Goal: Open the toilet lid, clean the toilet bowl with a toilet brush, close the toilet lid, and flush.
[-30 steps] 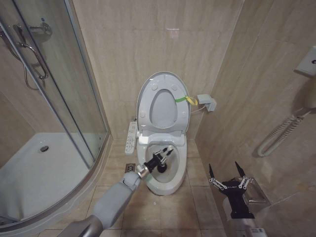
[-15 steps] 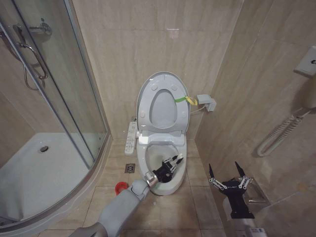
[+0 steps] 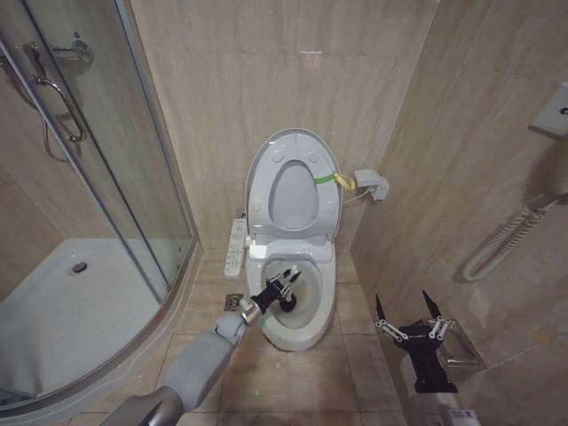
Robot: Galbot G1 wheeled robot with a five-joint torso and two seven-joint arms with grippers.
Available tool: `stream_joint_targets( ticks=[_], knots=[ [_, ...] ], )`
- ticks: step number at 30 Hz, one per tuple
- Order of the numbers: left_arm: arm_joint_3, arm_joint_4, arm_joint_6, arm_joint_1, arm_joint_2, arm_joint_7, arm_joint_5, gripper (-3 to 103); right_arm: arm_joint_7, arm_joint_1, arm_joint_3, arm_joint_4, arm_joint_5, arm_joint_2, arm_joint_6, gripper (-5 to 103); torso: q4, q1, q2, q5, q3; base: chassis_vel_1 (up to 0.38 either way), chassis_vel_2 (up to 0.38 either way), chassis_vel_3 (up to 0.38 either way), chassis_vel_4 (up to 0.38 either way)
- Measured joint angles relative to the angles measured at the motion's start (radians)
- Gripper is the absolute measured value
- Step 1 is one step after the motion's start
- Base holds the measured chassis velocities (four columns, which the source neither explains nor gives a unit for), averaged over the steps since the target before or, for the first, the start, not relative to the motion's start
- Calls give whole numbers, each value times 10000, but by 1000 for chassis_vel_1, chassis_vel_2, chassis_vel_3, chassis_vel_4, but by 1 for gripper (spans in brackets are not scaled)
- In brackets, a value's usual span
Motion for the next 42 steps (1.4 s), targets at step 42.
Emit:
stream_joint_targets(
  ticks=[42],
  knots=[
    [662, -227, 959, 129, -1628, -1354, -300, 21, 0, 0, 0, 0, 0, 0, 0, 100, 1, -1, 0, 3, -1, 0, 0, 0, 0]
  ],
)
